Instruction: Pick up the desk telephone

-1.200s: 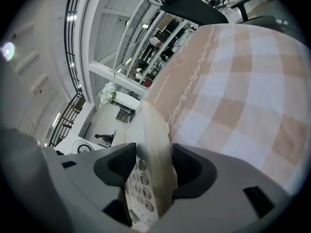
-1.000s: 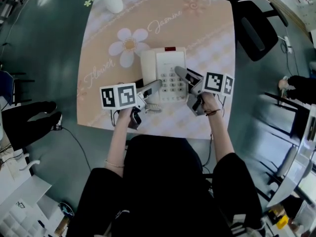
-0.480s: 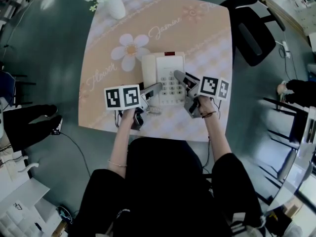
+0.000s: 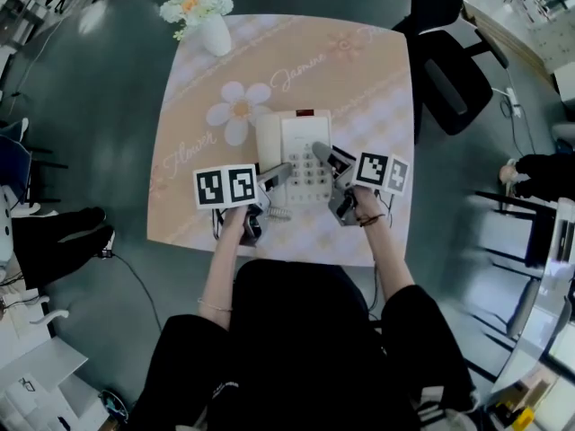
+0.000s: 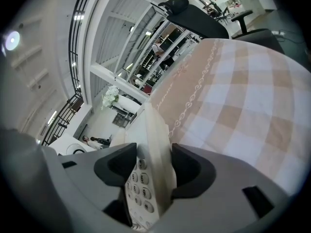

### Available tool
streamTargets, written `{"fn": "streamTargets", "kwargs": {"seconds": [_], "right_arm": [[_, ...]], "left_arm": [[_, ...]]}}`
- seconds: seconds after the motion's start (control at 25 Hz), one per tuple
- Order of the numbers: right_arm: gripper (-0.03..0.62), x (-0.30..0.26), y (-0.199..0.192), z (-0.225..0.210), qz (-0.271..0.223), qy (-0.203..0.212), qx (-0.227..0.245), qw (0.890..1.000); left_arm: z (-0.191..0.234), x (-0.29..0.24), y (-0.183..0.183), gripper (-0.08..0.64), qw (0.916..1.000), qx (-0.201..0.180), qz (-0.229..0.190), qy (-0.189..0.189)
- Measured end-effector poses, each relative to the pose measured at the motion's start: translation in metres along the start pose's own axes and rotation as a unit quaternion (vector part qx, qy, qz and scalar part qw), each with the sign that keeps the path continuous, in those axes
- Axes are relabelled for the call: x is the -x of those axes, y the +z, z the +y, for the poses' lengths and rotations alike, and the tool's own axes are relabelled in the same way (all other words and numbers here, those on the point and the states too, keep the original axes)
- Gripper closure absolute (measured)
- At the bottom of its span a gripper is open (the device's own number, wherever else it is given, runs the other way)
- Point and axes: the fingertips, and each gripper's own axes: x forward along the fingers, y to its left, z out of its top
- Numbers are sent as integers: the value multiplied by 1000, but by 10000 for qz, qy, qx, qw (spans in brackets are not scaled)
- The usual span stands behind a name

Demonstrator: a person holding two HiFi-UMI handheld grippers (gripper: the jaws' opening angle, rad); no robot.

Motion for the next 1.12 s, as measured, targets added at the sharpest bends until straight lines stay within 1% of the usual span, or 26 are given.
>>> {"fn": "streamTargets", "kwargs": {"seconds": [0.24, 0.6, 1.12], "right_arm": [[377, 8, 1, 16, -112, 4, 98, 9999], [378, 27, -1, 45, -284, 45, 292, 9992], [379, 58, -2, 81, -561, 183, 511, 9969]], "left_arm": [[-7, 15, 2, 232, 10000, -37, -46, -42], [-23, 41, 1, 233, 9996, -189, -159, -150], [-49, 76, -1, 233, 9981, -394, -410, -231]]}}
